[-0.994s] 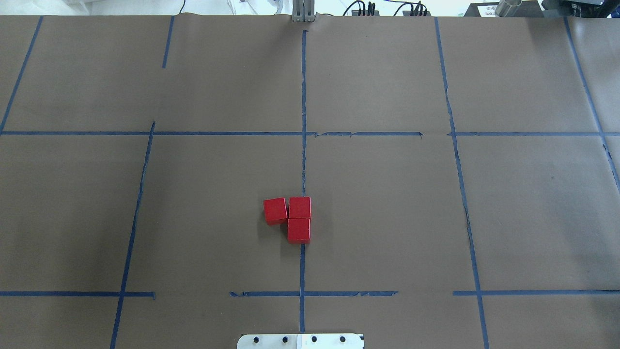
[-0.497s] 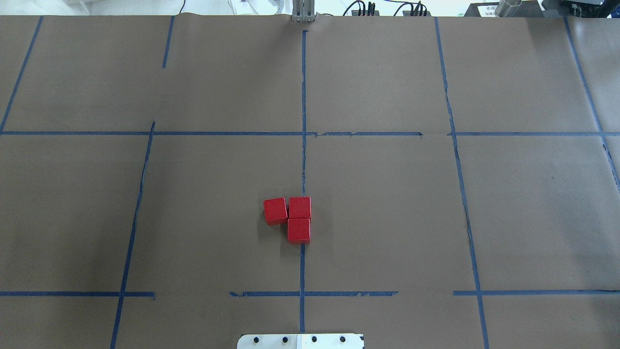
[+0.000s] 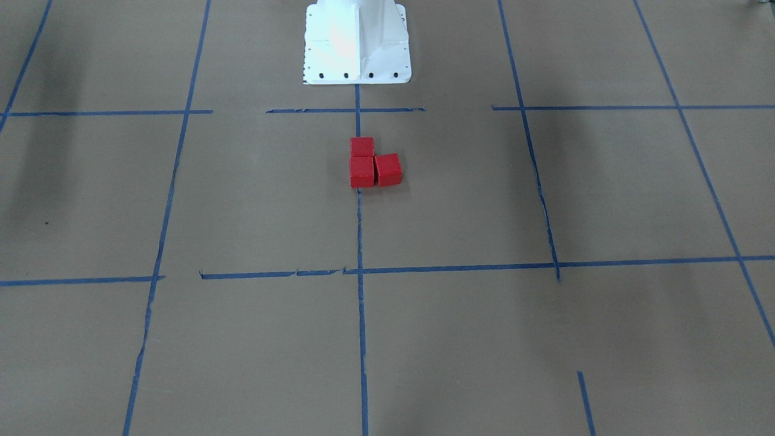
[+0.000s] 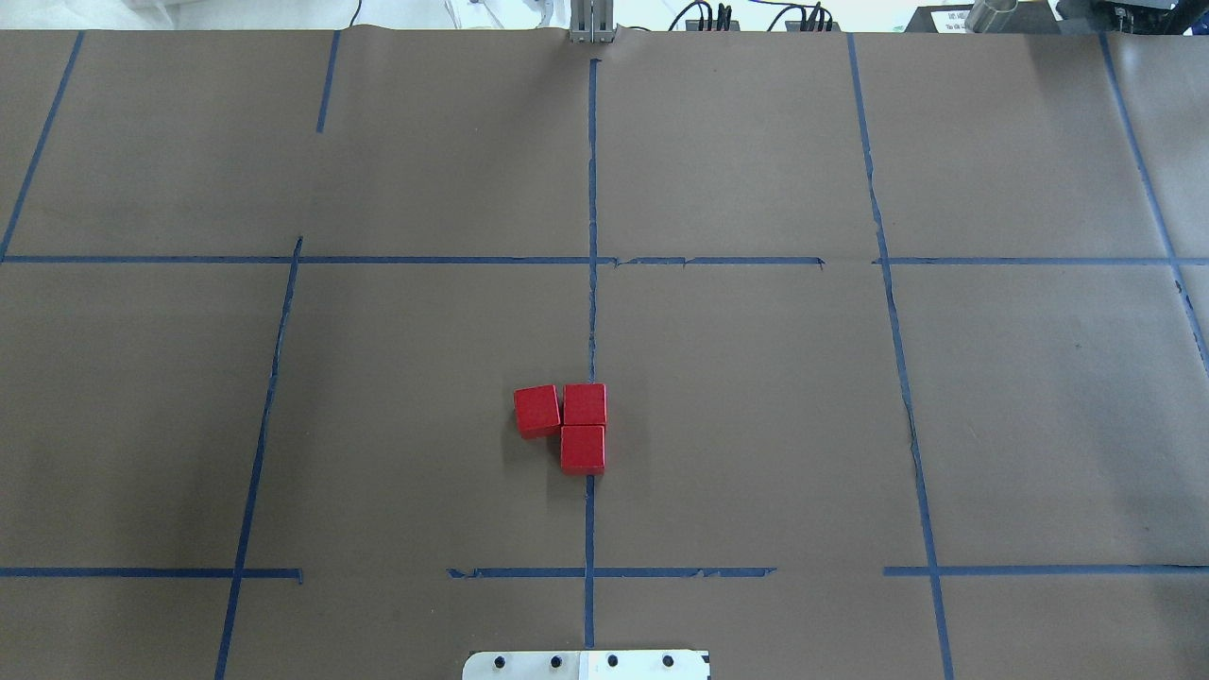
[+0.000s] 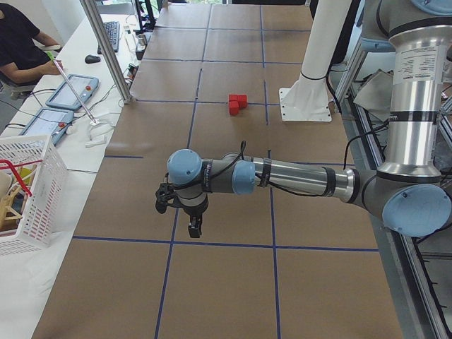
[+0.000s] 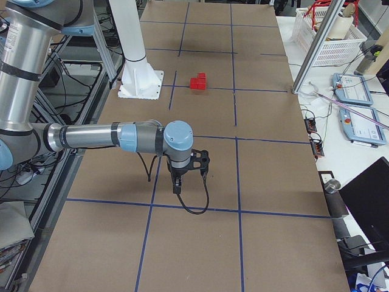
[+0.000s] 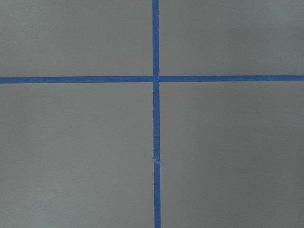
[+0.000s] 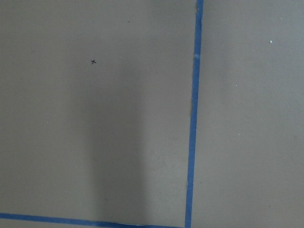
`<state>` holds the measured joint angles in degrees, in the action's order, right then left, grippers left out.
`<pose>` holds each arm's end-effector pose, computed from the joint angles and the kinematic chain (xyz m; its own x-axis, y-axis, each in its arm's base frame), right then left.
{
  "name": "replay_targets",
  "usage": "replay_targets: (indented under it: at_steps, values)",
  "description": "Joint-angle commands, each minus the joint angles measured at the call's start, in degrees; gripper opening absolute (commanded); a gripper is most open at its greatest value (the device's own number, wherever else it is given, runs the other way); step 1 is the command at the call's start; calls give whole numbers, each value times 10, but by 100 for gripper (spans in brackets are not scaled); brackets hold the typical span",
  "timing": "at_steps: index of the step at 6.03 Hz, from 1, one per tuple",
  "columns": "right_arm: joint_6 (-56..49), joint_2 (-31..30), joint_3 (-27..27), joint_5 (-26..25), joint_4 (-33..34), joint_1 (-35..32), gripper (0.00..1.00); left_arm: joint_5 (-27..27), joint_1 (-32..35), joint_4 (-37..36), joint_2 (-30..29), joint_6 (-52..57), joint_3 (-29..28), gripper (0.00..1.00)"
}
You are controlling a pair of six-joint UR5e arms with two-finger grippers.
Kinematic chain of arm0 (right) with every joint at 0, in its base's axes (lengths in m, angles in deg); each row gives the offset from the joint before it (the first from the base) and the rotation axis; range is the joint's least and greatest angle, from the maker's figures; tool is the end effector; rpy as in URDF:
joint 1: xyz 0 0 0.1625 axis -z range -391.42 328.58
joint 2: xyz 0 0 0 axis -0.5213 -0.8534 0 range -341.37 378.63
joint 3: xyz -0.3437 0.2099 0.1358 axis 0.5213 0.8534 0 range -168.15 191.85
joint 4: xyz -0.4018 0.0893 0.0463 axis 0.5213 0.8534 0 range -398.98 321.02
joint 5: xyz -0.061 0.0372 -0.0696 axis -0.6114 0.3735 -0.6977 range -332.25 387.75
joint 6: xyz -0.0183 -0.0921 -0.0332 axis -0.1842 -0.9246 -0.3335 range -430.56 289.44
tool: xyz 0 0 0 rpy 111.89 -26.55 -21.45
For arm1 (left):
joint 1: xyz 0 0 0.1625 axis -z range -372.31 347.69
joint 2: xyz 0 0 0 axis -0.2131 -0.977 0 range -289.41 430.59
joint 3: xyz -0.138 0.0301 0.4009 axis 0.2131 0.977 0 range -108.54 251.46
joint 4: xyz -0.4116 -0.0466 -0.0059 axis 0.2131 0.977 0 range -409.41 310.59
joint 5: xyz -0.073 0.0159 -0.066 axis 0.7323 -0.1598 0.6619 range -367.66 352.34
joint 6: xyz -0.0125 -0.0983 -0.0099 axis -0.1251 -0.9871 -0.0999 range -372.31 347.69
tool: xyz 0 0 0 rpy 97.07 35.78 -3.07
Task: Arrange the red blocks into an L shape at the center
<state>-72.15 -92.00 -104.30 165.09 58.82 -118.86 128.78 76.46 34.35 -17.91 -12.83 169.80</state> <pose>0.0450 -0.3399 0.5939 0.6767 -0.0286 0.7357 0.0634 0.9978 -0.0195 -0.0508 -0.4800 0.6083 0.6890 0.0136 -0.7247 -0.0154 0.9999 0.0040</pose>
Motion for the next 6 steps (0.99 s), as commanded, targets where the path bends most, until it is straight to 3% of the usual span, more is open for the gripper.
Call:
replay_targets:
  at_steps: [1,6]
  values:
    - [1,0,-1,0,0,0,100,2,0,0,0,0,1,100]
    - [0,0,-1,0,-1,0,100,1,-1,-4,-4,-4,28,100]
